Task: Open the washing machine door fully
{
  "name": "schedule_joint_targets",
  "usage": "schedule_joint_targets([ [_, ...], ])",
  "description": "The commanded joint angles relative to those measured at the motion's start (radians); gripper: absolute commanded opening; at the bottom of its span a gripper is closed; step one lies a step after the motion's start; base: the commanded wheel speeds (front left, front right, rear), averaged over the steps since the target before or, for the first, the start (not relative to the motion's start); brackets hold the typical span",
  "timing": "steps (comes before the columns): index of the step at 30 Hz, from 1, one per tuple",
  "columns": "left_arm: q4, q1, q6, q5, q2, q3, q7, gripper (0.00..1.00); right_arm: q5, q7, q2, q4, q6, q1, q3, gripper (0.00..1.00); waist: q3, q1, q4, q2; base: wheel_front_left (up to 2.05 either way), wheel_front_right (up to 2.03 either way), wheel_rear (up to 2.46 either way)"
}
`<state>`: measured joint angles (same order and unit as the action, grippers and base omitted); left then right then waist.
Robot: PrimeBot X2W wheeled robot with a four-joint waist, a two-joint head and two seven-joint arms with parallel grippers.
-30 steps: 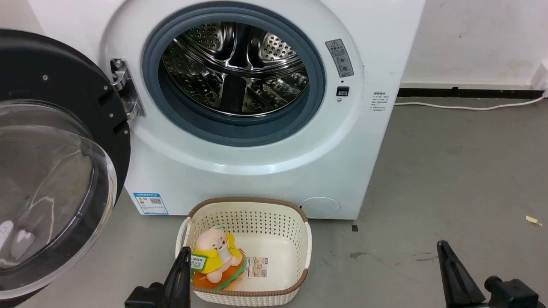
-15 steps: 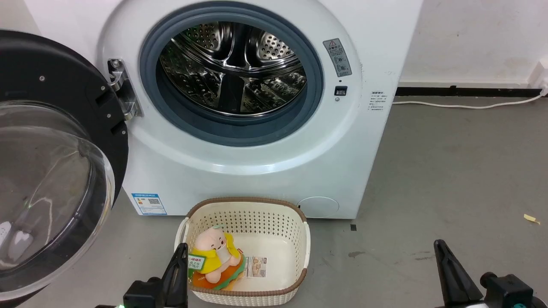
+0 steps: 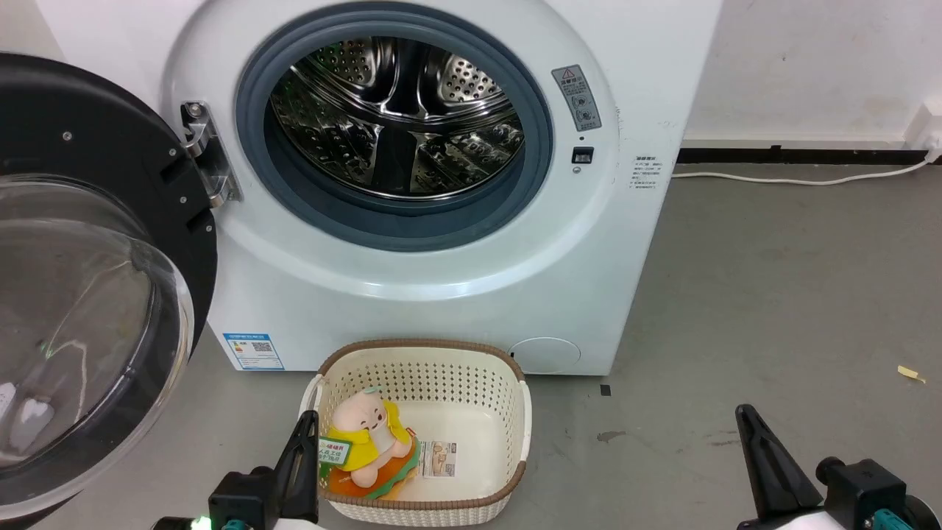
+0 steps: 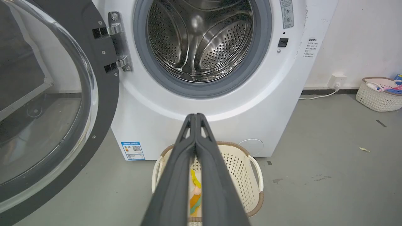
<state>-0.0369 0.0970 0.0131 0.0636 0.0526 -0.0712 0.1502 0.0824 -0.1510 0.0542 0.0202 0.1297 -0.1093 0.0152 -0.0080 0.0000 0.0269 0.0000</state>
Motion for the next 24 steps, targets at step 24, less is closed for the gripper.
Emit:
schedule_joint_targets([
  [24, 0.015, -0.044, -0.007, -0.025, -0.001, 0.027, -0.052, 0.0, -0.032, 0.052, -0.003, -0.011, 0.001, 0.049, -0.006, 0.0, 0.003, 0.0, -0.009, 0.0, 0.0, 0.0, 0.0],
])
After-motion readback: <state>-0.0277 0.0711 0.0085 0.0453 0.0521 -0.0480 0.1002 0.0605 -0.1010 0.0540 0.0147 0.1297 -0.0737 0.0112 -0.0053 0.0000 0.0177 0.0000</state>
